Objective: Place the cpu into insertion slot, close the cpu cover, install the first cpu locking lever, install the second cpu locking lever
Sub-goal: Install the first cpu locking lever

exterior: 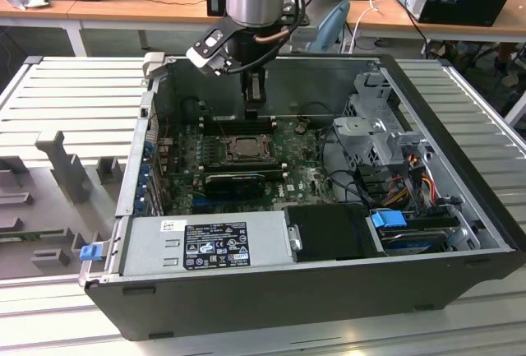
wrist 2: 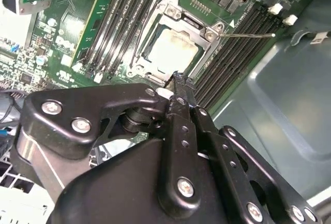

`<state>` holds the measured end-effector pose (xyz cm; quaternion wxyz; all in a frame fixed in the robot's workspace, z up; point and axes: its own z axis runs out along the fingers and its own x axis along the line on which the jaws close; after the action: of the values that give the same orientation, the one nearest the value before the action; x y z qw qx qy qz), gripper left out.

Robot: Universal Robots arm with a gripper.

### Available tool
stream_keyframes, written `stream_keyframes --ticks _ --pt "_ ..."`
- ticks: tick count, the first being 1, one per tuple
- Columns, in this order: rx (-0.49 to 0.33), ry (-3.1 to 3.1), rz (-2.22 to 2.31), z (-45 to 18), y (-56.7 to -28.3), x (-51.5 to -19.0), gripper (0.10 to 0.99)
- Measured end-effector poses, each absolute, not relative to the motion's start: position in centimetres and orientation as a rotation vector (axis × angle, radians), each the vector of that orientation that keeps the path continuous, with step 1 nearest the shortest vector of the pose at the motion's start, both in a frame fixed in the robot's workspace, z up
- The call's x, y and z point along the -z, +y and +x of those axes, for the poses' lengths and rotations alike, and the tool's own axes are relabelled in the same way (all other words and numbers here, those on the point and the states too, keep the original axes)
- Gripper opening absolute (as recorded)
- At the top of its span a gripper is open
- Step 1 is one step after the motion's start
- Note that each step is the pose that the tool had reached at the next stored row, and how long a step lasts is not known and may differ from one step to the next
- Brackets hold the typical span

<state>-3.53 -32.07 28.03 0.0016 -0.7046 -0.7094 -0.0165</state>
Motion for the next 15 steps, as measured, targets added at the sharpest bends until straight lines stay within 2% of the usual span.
stream_keyframes --ticks 3,15 --pt "0.052 -2.226 -2.211 -3.53 -32.07 -28.98 0.106" --pt "0.051 -2.480 -1.916 -3.53 -32.07 -29.01 0.106"
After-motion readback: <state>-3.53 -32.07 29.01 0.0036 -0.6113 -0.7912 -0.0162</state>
